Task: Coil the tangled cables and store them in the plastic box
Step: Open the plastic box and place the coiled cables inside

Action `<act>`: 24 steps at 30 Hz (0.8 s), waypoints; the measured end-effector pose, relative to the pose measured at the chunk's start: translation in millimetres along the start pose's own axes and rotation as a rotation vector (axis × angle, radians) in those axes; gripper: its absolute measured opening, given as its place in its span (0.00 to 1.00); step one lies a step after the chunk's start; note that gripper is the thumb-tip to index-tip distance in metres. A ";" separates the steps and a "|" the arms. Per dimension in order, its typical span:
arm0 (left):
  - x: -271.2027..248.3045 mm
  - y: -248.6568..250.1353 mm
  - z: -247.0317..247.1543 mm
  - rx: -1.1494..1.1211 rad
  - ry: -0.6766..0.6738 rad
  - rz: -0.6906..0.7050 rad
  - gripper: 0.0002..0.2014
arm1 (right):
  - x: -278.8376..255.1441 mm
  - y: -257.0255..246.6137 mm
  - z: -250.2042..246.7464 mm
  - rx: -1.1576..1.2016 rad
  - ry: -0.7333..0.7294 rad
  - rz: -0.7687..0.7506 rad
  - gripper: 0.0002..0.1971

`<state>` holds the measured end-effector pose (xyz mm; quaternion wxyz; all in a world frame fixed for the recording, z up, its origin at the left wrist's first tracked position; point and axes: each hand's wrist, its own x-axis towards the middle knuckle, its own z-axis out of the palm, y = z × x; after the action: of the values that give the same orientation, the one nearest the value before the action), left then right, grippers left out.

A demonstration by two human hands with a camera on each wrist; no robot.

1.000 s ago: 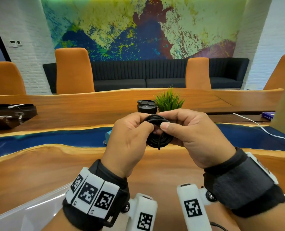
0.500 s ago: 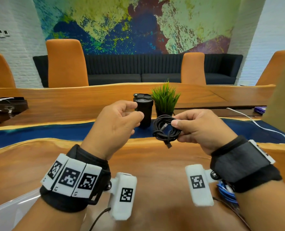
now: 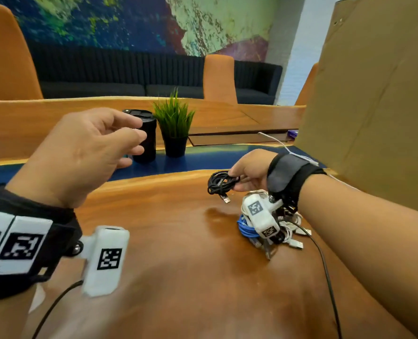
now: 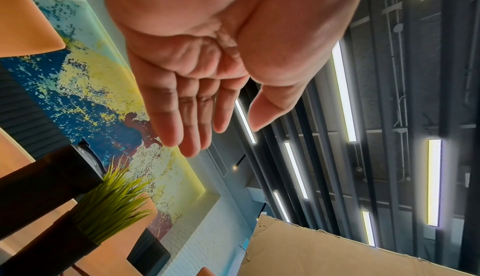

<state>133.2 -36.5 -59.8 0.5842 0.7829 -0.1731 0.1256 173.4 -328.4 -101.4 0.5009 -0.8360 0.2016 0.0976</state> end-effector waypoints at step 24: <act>-10.3 55.9 -88.0 -0.102 0.247 0.077 0.09 | -120.3 -84.3 186.3 -0.983 -0.295 -1.138 0.27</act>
<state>101.0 34.8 10.0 0.6350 0.7235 -0.1361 0.2344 109.1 -101.1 -79.4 0.0662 -0.9160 -0.3955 0.0135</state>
